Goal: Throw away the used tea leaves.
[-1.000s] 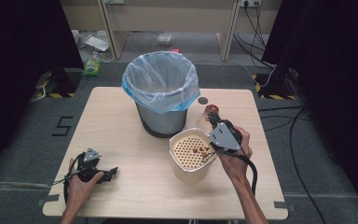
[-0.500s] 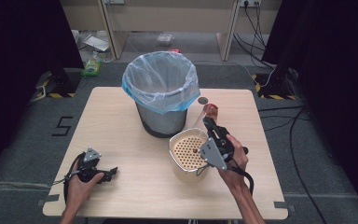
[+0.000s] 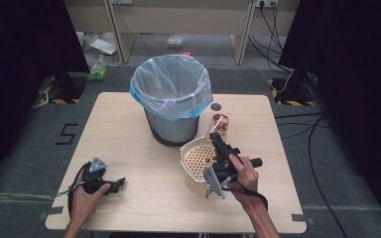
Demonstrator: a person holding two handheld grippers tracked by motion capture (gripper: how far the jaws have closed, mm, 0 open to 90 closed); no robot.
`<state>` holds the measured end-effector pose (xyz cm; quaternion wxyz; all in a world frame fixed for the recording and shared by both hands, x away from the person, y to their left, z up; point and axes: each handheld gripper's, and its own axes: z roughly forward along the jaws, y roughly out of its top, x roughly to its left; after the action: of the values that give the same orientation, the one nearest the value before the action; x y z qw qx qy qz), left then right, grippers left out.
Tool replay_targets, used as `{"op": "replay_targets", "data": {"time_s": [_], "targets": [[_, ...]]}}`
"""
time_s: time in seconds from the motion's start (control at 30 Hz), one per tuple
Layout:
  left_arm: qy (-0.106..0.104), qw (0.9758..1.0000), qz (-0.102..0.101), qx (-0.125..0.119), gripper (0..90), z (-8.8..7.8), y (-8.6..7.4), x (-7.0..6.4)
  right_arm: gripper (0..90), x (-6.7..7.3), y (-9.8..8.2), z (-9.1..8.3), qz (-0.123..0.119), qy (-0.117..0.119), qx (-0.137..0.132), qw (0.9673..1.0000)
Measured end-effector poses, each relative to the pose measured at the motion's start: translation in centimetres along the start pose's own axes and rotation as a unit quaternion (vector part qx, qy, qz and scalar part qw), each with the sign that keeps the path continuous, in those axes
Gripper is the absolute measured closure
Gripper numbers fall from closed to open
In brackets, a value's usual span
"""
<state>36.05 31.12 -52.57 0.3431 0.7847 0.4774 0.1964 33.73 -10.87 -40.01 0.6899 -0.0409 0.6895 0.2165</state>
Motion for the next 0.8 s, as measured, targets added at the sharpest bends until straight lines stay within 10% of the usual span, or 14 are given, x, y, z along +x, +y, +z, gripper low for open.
{"op": "replay_targets", "data": {"time_s": [0.8], "targets": [[0.000,1.0000,0.000,0.000,0.0,0.0,0.0,0.0,87.2,1.0,1.4,0.3,-0.059,-0.022,-0.032,0.9975]]}}
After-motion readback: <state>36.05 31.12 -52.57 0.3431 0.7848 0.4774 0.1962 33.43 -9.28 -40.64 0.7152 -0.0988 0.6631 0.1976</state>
